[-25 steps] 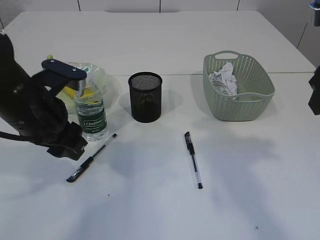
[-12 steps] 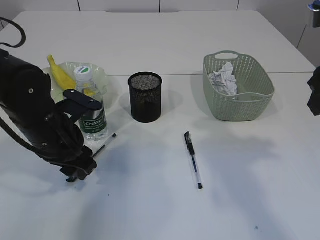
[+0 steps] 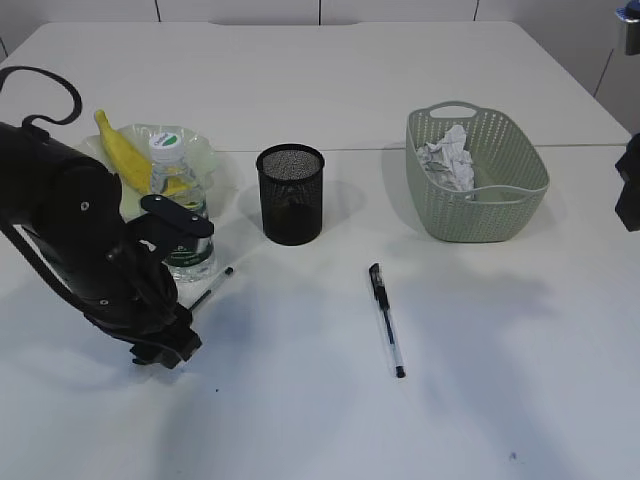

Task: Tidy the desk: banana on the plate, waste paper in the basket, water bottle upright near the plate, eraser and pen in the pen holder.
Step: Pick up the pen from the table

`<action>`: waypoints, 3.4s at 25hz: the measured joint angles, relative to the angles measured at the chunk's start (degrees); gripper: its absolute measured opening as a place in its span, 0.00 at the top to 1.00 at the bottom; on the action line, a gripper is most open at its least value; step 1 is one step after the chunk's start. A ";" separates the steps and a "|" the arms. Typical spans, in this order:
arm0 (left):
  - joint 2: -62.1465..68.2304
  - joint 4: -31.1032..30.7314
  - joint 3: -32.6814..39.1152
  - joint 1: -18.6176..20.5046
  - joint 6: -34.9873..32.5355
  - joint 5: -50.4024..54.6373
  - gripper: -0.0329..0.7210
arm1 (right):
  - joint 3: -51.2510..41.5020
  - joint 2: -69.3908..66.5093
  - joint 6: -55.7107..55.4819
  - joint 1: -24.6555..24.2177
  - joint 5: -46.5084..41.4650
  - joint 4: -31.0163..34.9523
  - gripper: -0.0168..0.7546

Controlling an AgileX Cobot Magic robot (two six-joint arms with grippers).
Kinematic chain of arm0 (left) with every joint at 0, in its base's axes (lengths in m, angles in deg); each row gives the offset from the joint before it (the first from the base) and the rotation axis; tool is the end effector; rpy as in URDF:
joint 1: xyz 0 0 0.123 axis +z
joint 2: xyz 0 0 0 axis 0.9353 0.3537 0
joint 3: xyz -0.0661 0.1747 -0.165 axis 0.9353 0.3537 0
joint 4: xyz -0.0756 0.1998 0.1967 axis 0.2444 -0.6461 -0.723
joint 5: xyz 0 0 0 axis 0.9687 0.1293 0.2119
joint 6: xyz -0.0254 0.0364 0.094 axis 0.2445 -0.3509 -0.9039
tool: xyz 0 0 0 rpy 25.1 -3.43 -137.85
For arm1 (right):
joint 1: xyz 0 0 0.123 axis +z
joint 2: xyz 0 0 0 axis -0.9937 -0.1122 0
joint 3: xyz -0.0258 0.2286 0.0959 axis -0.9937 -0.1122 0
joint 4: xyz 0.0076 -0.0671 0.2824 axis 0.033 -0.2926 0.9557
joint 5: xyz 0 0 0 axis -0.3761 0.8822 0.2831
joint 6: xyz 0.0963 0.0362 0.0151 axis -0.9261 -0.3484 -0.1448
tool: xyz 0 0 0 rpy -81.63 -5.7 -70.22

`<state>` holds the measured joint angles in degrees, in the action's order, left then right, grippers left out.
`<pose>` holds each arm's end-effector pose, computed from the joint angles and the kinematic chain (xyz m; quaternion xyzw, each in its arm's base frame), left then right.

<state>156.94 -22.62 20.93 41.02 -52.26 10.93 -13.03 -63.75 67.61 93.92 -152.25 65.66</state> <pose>0.3147 -0.1642 0.0590 0.2734 0.9527 -0.0067 0.1324 0.3076 0.0422 0.2739 -0.1062 0.9766 -0.0551 0.1789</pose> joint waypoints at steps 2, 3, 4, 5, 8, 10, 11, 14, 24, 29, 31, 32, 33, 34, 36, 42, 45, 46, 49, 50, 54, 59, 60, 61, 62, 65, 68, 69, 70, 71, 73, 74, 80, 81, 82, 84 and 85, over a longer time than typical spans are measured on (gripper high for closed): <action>0.81 0.00 0.00 0.00 0.00 0.00 0.45 | 0.00 0.00 0.00 0.00 0.00 0.00 0.34; 1.23 -0.03 0.00 0.00 0.00 -0.12 0.45 | 0.00 0.00 0.00 0.00 0.00 0.00 0.34; 1.38 -0.03 0.00 0.00 0.00 -0.24 0.45 | 0.00 0.00 0.00 0.00 0.00 0.00 0.34; 1.51 -0.03 0.00 0.00 0.00 -0.48 0.45 | 0.00 0.00 0.00 0.00 0.00 0.00 0.34; 1.59 -0.64 0.00 0.00 0.00 -1.50 0.45 | 0.00 0.00 0.00 0.00 0.00 0.00 0.34; 1.59 -1.06 0.00 0.00 0.00 -1.72 0.45 | 0.00 0.00 0.00 0.00 0.00 0.00 0.34; 1.59 -1.34 0.00 0.00 0.00 -1.83 0.45 | 0.00 0.00 0.00 0.00 0.00 0.00 0.34; 1.59 -1.59 0.00 0.00 0.00 -2.04 0.45 | 0.00 0.00 0.00 0.00 0.00 0.00 0.34; 3.05 -1.83 0.00 0.00 0.00 -2.73 0.45 | 0.00 0.00 0.32 0.00 0.00 0.00 0.34; 3.85 -1.72 -0.47 0.00 0.00 -2.88 0.45 | 0.00 0.00 0.32 0.00 0.00 0.00 0.34; 4.12 -1.58 -0.69 0.00 0.00 -2.88 0.45 | 0.00 0.00 0.00 0.00 0.00 0.00 0.34; 4.12 -1.49 -0.73 0.00 0.00 -2.88 0.45 | 0.00 0.00 0.32 0.00 0.00 0.00 0.34; 4.12 -1.49 -0.73 0.00 0.00 -2.88 0.45 | 0.00 0.00 0.32 0.00 0.00 0.00 0.34; 4.12 -1.49 -0.73 0.00 0.00 -2.77 0.45 | 0.00 0.00 0.32 0.00 0.00 0.00 0.34; 4.12 -1.36 -0.83 0.00 0.00 -2.40 0.46 | 0.00 0.00 0.32 0.00 0.00 0.00 0.34; 4.25 -1.10 -1.16 0.00 0.00 -0.70 0.52 | 0.00 0.00 0.32 0.00 0.00 0.00 0.34; 4.25 -1.06 -1.16 0.00 0.00 0.17 0.55 | 0.00 0.00 0.32 0.00 0.00 0.00 0.34; 4.25 -0.96 -1.16 0.00 0.00 0.16 0.57 | 0.00 0.00 0.32 0.00 0.00 0.00 0.34; 4.25 -0.96 -1.16 0.00 0.00 0.95 0.63 | 0.00 0.00 0.32 0.00 0.00 0.00 0.34; 4.25 -0.96 -1.16 0.00 0.00 1.52 0.65 | 0.00 0.00 0.32 0.00 0.00 0.12 0.34; 4.25 -0.96 -1.16 0.00 0.00 2.98 0.73 | 0.00 0.00 0.32 0.00 0.00 1.14 0.34; 4.25 -0.96 -1.16 0.00 0.00 4.55 0.80 | 0.00 0.00 0.32 0.00 0.00 1.49 0.34; 4.25 -0.96 -1.16 0.00 0.00 4.67 0.81 | 0.00 0.00 0.32 0.00 0.00 1.59 0.34; 4.25 -0.96 -1.16 0.00 0.00 4.67 0.82 | 0.00 0.00 0.32 0.00 0.00 1.59 0.34; 4.25 -0.96 -1.16 0.00 0.00 4.68 0.82 | 0.00 0.00 0.32 0.00 0.00 1.59 0.34; 4.25 -1.09 -1.16 0.00 0.00 4.78 0.84 | 0.00 0.00 0.32 0.00 0.00 1.72 0.34; 4.25 -1.31 -1.16 0.00 0.00 4.78 0.85 | 0.00 0.00 0.32 0.00 0.00 1.72 0.34; 4.25 -1.42 -1.16 0.00 0.00 4.78 0.85 | 0.00 0.00 0.32 0.00 0.00 1.72 0.34; 4.25 -1.45 -1.16 0.00 0.00 4.78 0.85 | 0.00 0.00 0.32 0.00 0.00 1.72 0.34; 4.25 -1.55 -1.16 0.00 0.00 4.80 0.85 | 0.00 0.00 0.32 0.00 0.00 1.72 0.34; 4.25 -1.59 -1.16 0.00 0.00 4.80 0.85 | 0.00 0.00 0.32 0.00 0.00 1.74 0.34; 4.25 -1.69 -1.16 0.00 0.00 4.80 0.85 | 0.00 0.00 0.32 0.00 0.00 1.74 0.34; 3.98 -1.96 -1.16 0.00 0.00 4.69 0.87 | 0.00 0.00 0.32 0.00 0.00 1.74 0.34; 3.73 -2.07 -1.16 0.00 0.00 4.69 0.88 | 0.00 0.00 0.32 0.00 0.00 1.74 0.34; 3.62 -2.23 -1.05 0.00 0.00 4.69 0.88 | 0.00 0.00 0.32 0.00 0.00 1.74 0.34; 2.98 -2.22 -0.57 0.00 0.00 4.81 0.88 | 0.00 0.00 0.32 0.00 0.00 1.74 0.34; 2.71 -2.35 -0.33 0.00 0.00 5.05 0.88 | 0.00 0.00 0.32 0.00 0.00 1.74 0.34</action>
<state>159.65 -24.97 20.60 41.02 -52.26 15.98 -13.03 -63.75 67.93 93.92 -152.25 67.40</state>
